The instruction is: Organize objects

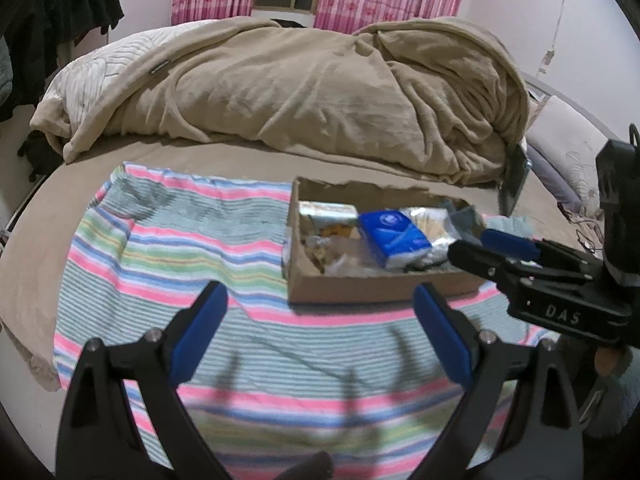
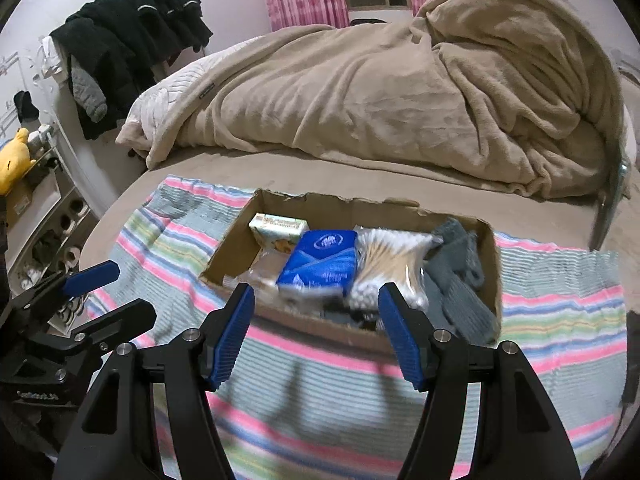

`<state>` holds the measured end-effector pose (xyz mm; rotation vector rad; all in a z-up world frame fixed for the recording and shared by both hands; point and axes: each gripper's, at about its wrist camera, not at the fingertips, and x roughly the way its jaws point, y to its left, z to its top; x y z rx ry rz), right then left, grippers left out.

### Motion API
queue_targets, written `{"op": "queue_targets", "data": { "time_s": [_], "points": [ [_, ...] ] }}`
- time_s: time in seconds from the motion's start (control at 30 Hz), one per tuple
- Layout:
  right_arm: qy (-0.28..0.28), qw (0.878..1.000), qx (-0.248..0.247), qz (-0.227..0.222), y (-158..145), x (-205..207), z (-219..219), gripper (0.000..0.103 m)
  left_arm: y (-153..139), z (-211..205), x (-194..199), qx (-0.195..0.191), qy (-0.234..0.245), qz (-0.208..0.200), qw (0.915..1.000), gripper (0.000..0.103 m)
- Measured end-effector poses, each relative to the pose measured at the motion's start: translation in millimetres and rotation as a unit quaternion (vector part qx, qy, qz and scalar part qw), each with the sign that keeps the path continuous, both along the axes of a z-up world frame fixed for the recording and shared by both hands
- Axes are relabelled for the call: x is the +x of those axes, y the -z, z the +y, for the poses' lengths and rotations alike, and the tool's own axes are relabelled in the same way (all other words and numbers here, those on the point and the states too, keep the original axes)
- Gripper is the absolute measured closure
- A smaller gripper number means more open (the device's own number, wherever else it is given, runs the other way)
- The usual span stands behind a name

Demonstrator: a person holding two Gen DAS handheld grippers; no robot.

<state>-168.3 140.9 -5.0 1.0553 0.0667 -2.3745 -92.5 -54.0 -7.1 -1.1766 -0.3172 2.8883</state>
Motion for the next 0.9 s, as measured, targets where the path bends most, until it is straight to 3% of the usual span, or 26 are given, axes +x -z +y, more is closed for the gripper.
{"op": "queue_targets", "data": {
  "time_s": [0.9],
  "points": [
    [0.027,1.0,-0.007,0.003,-15,98,51,0.035,-9,43,75,-0.035,0.019,-0.002,0.9992,0.008]
  ]
}}
